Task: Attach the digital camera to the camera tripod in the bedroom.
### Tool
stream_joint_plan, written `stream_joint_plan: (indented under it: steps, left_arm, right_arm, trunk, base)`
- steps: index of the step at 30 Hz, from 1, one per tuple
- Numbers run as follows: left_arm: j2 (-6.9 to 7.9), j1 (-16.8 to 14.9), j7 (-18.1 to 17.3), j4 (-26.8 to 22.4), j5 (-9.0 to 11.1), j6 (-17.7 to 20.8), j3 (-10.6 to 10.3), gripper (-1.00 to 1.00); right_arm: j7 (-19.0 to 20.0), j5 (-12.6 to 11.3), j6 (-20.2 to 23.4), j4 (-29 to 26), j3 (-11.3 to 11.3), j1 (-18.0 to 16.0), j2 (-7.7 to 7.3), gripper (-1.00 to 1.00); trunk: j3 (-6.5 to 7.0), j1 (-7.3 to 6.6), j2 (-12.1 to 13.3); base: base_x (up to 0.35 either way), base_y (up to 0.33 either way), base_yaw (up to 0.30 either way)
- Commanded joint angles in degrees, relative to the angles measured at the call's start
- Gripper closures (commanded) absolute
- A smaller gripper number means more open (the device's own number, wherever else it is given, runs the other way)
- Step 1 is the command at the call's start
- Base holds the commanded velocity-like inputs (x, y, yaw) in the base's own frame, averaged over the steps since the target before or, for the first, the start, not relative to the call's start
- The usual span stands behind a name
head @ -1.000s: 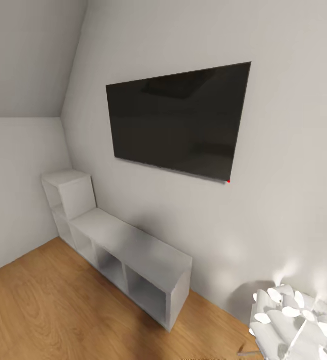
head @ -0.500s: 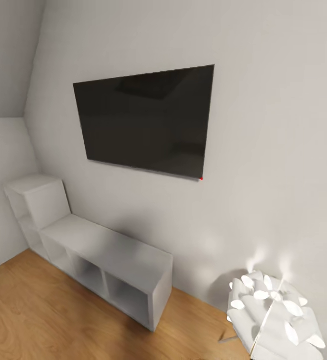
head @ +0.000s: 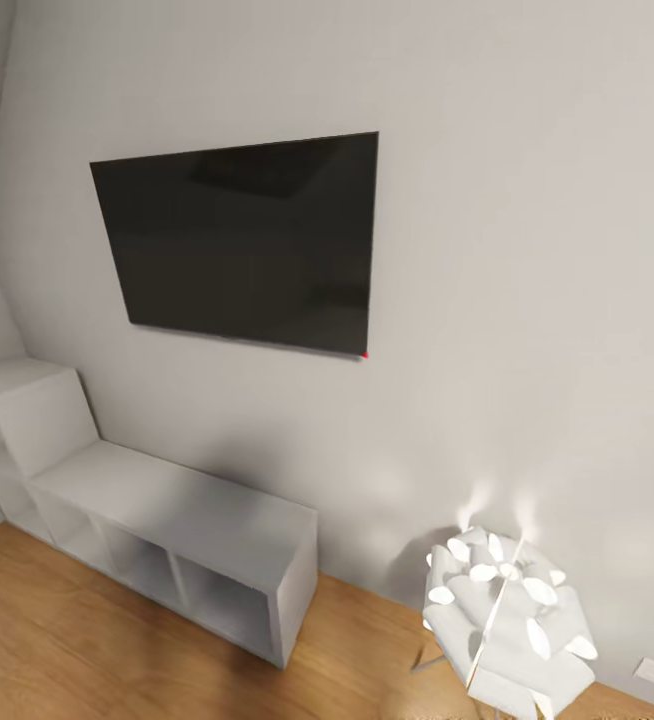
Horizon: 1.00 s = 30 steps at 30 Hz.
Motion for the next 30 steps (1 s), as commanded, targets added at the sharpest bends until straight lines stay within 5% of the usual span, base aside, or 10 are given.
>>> stream_joint_plan:
  steps: [1,30]
  left_arm:
    - [-0.01,0.02,0.01,-0.08,0.35,0.02,-0.06,-1.0]
    - [0.23,0.02,0.0,-0.08,0.39,0.02,0.13,-1.0]
  right_arm:
    - [0.0,0.25,-0.14,0.0,0.04,-0.01,-0.05,-1.0]
    - [0.18,0.25,0.22,0.0,0.11,-0.01,0.01,-1.0]
  trunk:
    - [-0.04,0.0,-0.02]
    - [-0.04,0.0,-0.02]
  base:
    - [0.042,-0.11,-0.044]
    - [0.206,-0.197,-0.005]
